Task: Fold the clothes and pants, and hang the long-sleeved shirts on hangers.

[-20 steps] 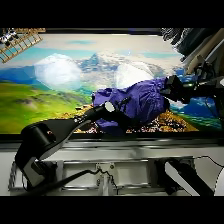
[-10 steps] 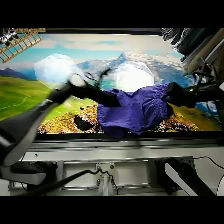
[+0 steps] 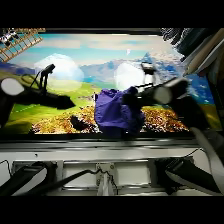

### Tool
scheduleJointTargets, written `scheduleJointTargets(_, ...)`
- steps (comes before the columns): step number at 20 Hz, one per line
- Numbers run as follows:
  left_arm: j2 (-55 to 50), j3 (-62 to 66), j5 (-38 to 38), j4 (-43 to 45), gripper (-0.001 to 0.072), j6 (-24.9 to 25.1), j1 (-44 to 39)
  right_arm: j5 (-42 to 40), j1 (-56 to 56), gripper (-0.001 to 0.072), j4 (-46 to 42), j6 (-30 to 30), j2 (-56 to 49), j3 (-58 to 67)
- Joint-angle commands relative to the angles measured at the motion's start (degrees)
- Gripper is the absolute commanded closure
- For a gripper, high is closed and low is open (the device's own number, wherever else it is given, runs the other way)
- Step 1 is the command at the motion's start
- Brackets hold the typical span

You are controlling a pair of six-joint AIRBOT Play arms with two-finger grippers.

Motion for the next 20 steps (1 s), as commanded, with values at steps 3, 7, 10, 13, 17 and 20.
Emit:
scheduleJointTargets(3,7.34,-12.09,9.51,4.26,0.0702,-6.01,1.62,-19.41,12.59,0.0423,-4.24,7.10,-13.14,1.73)
scheduleJointTargets(7,7.21,-15.06,14.45,3.10,0.0702,-6.51,1.27,-13.20,17.44,0.0313,-5.03,-0.74,-12.15,6.38)
scheduleJointTargets(10,7.23,-15.19,15.82,2.97,0.0702,-6.51,1.27,-3.32,14.69,0.0309,-12.44,-3.23,-7.26,8.31)
scheduleJointTargets(13,7.23,-15.19,16.11,2.97,0.0701,-6.49,1.27,5.35,6.64,0.0307,-24.68,-4.04,-1.97,6.03)
scheduleJointTargets(17,7.23,-15.19,16.55,2.97,0.0353,-6.40,1.27,-1.57,-16.37,0.0304,-11.41,-12.24,1.97,-7.91)
scheduleJointTargets(20,7.23,-15.19,16.76,2.95,0.0351,-6.19,1.27,-9.46,-34.05,0.0062,30.53,-38.88,-0.52,-19.17)
